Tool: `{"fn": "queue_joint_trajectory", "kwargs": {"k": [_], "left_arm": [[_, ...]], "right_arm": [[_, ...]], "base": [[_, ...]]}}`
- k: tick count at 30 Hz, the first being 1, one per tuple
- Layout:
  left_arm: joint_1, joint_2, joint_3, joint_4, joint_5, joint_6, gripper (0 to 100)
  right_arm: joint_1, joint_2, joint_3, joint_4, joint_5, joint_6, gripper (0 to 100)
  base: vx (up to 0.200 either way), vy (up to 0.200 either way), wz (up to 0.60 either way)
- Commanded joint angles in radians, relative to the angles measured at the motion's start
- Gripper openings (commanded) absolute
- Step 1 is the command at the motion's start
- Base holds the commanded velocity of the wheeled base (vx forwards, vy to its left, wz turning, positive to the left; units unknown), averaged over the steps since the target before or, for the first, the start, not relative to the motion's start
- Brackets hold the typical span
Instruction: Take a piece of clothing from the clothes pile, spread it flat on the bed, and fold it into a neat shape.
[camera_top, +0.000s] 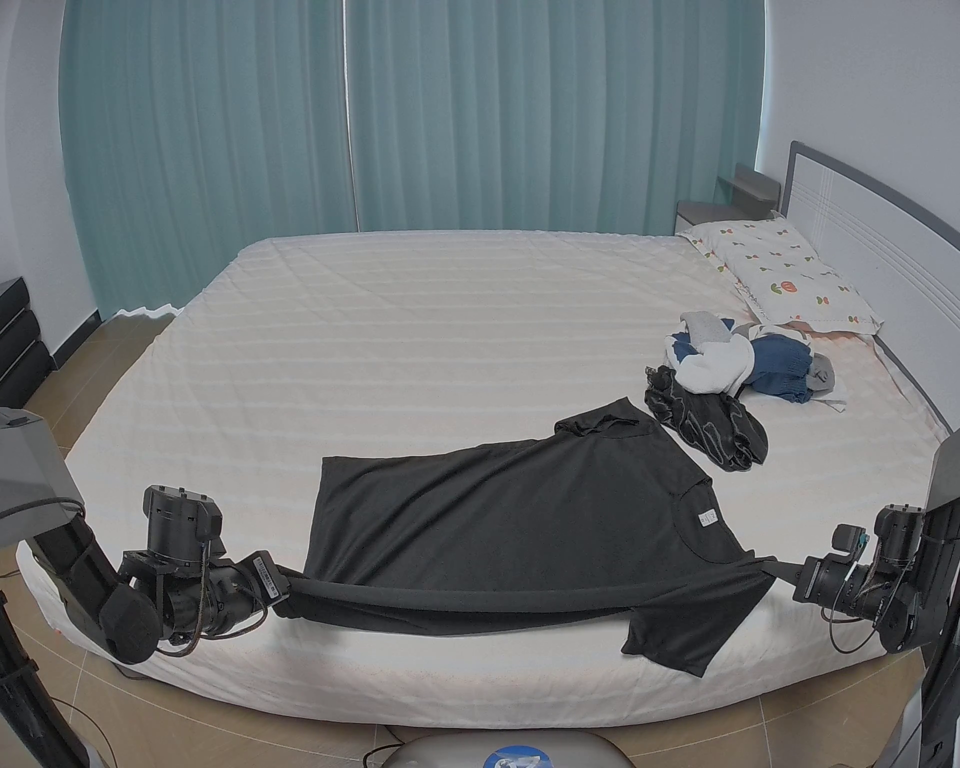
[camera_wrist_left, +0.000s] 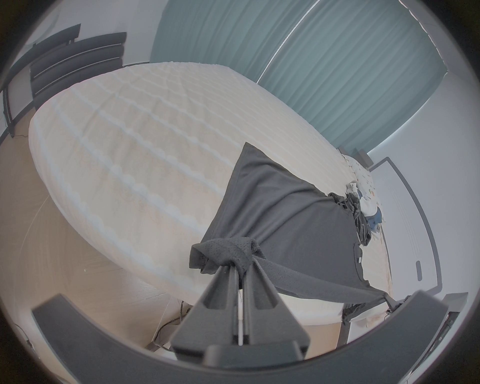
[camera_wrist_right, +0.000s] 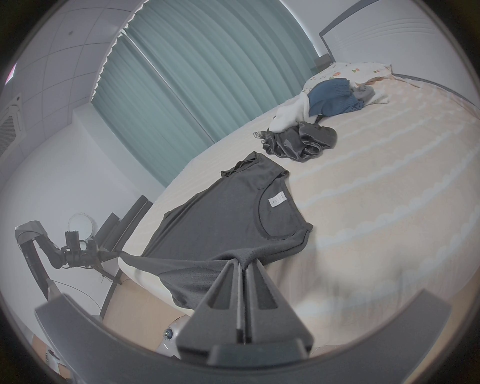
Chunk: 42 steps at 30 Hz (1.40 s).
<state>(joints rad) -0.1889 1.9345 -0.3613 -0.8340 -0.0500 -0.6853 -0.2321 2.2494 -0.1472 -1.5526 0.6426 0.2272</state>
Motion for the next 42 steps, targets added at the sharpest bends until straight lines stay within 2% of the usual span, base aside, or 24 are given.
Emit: {"fn": "queue_joint_trajectory", "kwargs": {"k": [1, 11, 15, 19, 26, 30, 32, 37, 42], "left_arm": [[0.011, -0.002, -0.001, -0.007, 0.002, -0.002, 0], [-0.009, 0.003, 0.01, 0.007, -0.01, -0.003, 0], [-0.004, 0.012, -0.034, 0.024, -0.001, -0.008, 0], [0.017, 0.015, -0.064, 0.041, 0.004, -0.011, 0], [0.016, 0.044, -0.117, 0.044, -0.001, -0.117, 0], [0.016, 0.055, -0.12, 0.055, -0.002, -0.118, 0], [0.017, 0.06, -0.137, 0.059, -0.01, -0.118, 0], [0.017, 0.124, -0.209, 0.079, -0.01, -0.122, 0], [0.026, 0.17, -0.272, 0.085, -0.008, -0.16, 0]], "right_arm": [[0.002, -0.024, 0.003, -0.014, 0.014, 0.0, 0], [0.031, -0.07, 0.006, -0.014, 0.042, 0.02, 0], [0.04, -0.073, -0.018, -0.012, 0.042, 0.032, 0], [0.042, -0.054, -0.086, 0.023, 0.04, 0.087, 0], [0.057, -0.063, -0.227, 0.23, 0.037, 0.147, 0], [0.057, -0.082, -0.291, 0.327, 0.034, 0.179, 0], [0.063, -0.106, -0.367, 0.454, 0.034, 0.227, 0], [0.074, -0.119, -0.502, 0.671, 0.029, 0.239, 0], [0.079, -0.109, -0.591, 0.782, 0.029, 0.248, 0]], "base": [[0.0, 0.0, 0.0], [0.0, 0.0, 0.0], [0.0, 0.0, 0.0], [0.0, 0.0, 0.0], [0.0, 0.0, 0.0], [0.0, 0.0, 0.0], [0.0, 0.0, 0.0], [0.0, 0.0, 0.0], [0.0, 0.0, 0.0]]}}
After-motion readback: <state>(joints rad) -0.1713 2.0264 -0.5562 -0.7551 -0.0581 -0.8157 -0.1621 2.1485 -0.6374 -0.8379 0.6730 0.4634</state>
